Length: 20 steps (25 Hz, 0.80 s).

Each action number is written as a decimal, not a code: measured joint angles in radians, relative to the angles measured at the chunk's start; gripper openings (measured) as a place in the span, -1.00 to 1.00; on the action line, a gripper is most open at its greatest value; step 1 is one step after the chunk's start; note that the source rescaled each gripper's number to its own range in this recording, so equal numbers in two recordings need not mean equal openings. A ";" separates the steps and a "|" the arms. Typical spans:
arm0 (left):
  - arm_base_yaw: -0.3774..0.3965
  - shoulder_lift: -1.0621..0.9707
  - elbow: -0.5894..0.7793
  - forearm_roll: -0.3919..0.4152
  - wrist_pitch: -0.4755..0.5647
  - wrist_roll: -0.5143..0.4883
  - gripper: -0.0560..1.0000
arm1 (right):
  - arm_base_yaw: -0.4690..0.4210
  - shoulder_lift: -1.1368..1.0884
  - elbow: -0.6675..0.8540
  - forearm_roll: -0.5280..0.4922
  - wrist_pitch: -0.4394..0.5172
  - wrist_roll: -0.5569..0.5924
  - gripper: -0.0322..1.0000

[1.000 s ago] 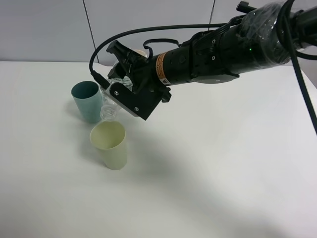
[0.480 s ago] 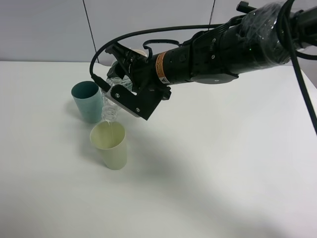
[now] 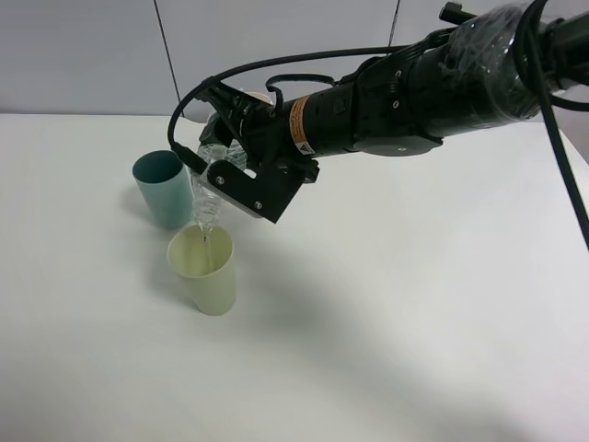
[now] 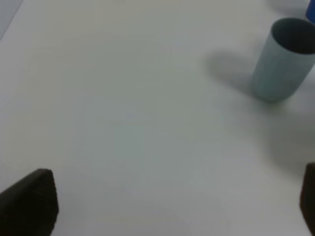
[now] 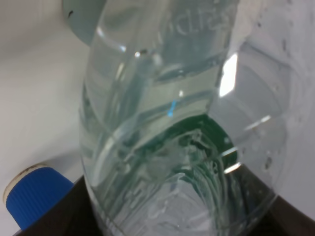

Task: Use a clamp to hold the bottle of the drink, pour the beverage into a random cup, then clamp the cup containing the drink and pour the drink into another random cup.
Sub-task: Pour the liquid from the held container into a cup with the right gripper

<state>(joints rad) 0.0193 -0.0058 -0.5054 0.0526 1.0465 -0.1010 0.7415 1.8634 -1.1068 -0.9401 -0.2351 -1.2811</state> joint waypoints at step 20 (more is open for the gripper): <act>0.000 0.000 0.000 0.000 0.000 0.000 1.00 | 0.006 0.000 0.000 0.022 0.011 -0.022 -0.94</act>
<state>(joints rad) 0.0193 -0.0058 -0.5054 0.0526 1.0465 -0.1010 0.7471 1.8634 -1.1068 -0.9180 -0.2239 -1.3030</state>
